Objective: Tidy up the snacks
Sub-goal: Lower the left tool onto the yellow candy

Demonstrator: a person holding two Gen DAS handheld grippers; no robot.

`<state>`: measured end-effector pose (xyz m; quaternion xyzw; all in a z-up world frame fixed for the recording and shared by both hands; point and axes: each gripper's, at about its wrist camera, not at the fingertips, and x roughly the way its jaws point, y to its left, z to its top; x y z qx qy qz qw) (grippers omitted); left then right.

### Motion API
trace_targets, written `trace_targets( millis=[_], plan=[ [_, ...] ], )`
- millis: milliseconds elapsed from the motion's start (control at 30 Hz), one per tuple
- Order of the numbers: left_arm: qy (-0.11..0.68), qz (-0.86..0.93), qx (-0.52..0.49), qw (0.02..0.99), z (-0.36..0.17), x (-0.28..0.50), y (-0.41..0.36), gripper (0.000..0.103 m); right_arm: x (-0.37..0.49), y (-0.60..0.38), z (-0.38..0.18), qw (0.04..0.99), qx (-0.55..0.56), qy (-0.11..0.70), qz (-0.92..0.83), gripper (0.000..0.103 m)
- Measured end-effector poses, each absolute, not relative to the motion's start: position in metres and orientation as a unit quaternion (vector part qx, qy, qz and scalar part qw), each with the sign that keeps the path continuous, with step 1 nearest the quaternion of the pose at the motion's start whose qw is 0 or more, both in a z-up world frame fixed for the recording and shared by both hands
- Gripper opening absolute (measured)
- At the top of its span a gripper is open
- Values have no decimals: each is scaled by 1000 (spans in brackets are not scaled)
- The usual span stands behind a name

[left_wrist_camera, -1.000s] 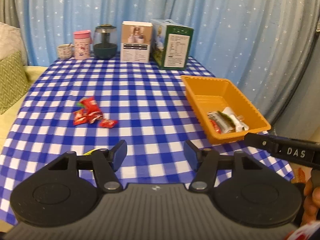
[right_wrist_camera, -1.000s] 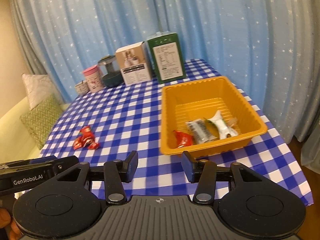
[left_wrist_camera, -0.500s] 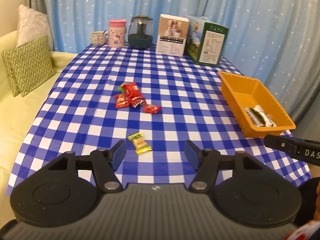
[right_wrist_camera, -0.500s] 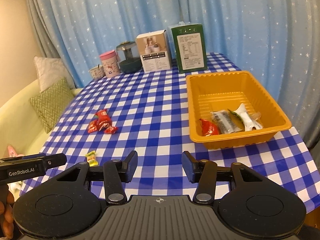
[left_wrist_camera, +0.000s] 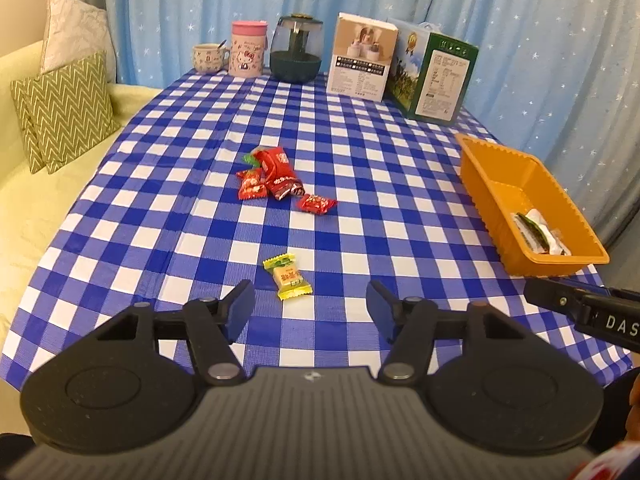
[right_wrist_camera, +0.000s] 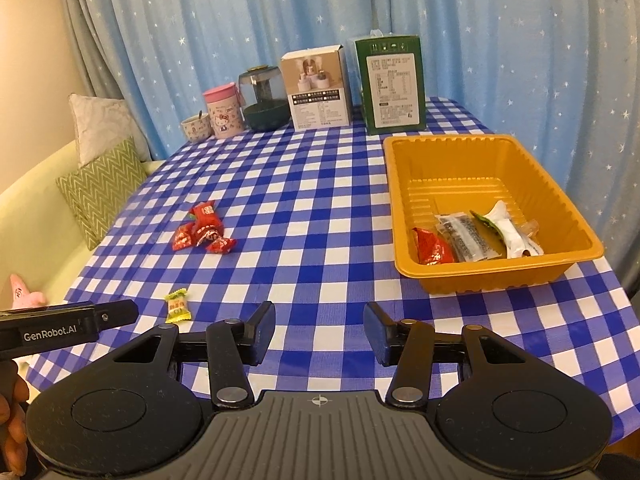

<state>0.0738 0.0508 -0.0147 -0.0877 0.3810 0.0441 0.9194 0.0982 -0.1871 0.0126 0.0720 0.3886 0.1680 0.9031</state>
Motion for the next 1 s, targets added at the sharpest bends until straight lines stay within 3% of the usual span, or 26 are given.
trace_targets(
  millis=[1000],
  plan=[
    [401,79,-78,910,-88,144,62,30,159,-152,-50,882,66,429,182,49]
  ],
)
